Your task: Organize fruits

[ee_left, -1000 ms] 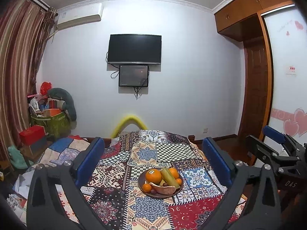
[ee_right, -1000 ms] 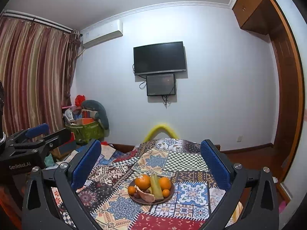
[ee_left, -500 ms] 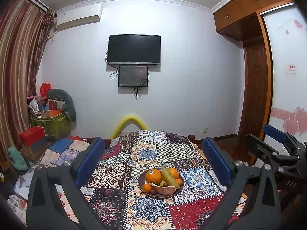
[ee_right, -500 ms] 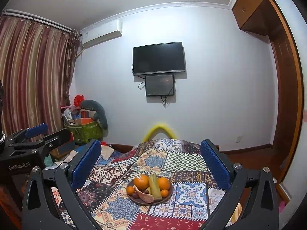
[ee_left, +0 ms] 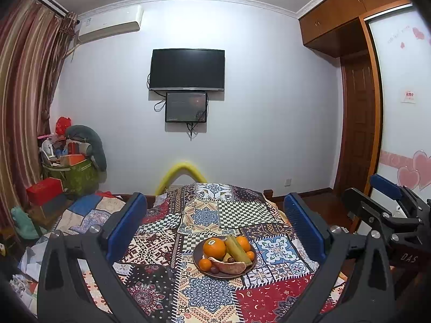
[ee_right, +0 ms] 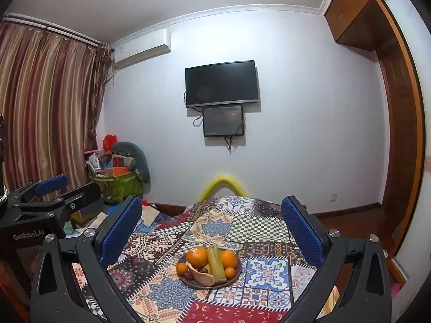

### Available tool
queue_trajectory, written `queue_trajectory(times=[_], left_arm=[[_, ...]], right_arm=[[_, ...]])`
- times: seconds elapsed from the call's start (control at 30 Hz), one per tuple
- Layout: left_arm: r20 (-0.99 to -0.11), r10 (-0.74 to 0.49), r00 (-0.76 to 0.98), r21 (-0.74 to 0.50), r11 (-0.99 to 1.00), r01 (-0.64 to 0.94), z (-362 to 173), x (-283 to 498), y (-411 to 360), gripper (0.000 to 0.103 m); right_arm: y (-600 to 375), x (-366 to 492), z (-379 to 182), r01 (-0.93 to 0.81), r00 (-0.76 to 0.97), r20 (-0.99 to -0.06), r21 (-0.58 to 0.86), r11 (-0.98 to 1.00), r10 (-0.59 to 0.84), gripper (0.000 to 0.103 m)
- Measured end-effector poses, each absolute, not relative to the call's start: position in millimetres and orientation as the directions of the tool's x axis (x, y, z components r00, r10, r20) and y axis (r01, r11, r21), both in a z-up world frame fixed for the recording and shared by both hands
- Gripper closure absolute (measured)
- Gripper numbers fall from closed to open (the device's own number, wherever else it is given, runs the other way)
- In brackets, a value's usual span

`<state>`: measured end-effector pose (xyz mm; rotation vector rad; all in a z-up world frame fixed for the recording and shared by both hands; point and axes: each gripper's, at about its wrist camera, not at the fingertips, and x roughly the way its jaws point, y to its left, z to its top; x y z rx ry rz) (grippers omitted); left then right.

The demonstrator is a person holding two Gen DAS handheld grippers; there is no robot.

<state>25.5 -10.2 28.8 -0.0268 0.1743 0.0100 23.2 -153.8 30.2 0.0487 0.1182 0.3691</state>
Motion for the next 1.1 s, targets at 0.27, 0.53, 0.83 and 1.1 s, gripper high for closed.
queue_trajectory(times=[0.27, 0.53, 0.83, 1.1], left_arm=[[-0.172, -0.008, 0.985, -0.022, 1.0, 0.004, 27.5, 25.0, -12.5, 0.0], [-0.184, -0.022, 0.983, -0.024, 1.0, 0.018, 27.1, 26.5, -13.5, 0.0], [-0.175, -0.033, 0.984, -0.021, 0.999, 0.029, 28.9, 24.0, -15.9, 0.0], [-0.185, -0.036, 0.982, -0.029, 0.999, 0.031, 28.2, 26.5, -14.1, 0.0]], right_arm=[[-155.4, 24.6, 30.7, -0.353, 0.928, -0.102, 0.07, 0.933, 0.359, 0.0], [-156.7, 25.1, 31.4, -0.349, 0.929, -0.103, 0.071, 0.934, 0.355, 0.0], [-157.5, 24.6, 30.4, -0.347, 0.93, -0.105, 0.073, 0.935, 0.353, 0.0], [-159.1, 25.6, 29.5, -0.345, 0.93, -0.108, 0.075, 0.936, 0.351, 0.0]])
